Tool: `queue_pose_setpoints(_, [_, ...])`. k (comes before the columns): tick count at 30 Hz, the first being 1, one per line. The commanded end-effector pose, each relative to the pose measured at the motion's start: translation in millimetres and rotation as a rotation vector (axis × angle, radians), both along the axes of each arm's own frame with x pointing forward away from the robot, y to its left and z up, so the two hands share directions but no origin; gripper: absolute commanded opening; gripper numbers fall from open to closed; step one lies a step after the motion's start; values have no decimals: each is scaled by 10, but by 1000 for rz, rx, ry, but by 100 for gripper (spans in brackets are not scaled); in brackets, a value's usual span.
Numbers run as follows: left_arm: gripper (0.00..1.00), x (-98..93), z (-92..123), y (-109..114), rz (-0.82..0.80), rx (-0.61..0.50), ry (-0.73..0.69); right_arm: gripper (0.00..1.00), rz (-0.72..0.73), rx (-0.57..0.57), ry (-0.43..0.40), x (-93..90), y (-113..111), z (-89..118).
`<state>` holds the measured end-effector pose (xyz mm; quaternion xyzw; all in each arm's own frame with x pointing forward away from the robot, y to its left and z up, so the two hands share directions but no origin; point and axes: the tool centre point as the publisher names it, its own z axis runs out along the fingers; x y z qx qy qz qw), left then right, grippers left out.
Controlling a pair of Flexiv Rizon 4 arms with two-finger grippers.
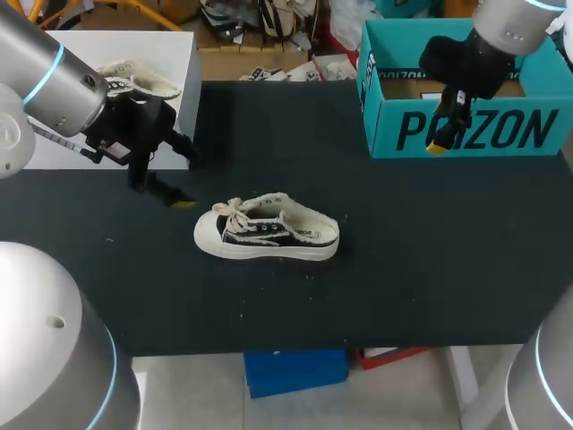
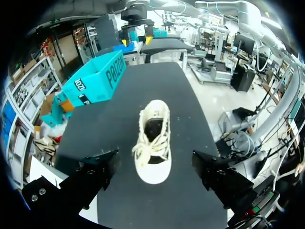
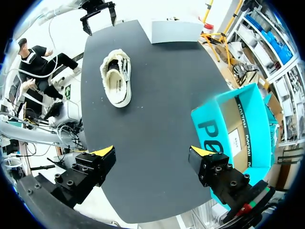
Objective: Take the shoe out of the shoebox, open the shoe tongue, remove and reinsert the insole, then place the shoe into the shoebox
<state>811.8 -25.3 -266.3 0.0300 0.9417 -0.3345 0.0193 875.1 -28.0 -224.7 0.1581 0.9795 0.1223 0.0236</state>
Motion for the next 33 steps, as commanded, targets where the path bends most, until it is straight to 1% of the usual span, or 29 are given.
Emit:
queue_pose_setpoints(1, [100,0,-16,-5,1,0,-3,100,0,2,-3,-10,-5,-6])
queue_pose_setpoints(2, [100,0,-16,-5,1,0,-3,100,0,2,-3,-10,-5,-6])
queue_pose_setpoints(4, [100,0,-16,-5,1,0,-3,100,11,39,-39,-43,43,-58])
queue_pose_setpoints(6, [100,0,-16,-5,1,0,-3,100,21,58,-57,-83,96,-113])
queue_pose_setpoints(7, [100,0,-16,-5,1,0,-3,100,33,89,-84,-99,128,-141])
queue_pose_setpoints(11, [100,0,-16,-5,1,0,-3,100,42,171,-139,-160,240,-252])
queue_pose_setpoints(16, [100,0,-16,-5,1,0,-3,100,82,242,-186,-183,371,-376])
queue_pose_setpoints(17, [100,0,-16,-5,1,0,-3,100,100,267,-206,-193,421,-406])
queue_pose_setpoints(21, [100,0,-16,-5,1,0,-3,100,143,324,-229,-219,562,-522])
queue_pose_setpoints(26, [100,0,-16,-5,1,0,-3,100,193,402,-209,-284,793,-729])
queue_pose_setpoints(33, [100,0,-16,-5,1,0,-3,100,222,478,-194,-371,1012,-931])
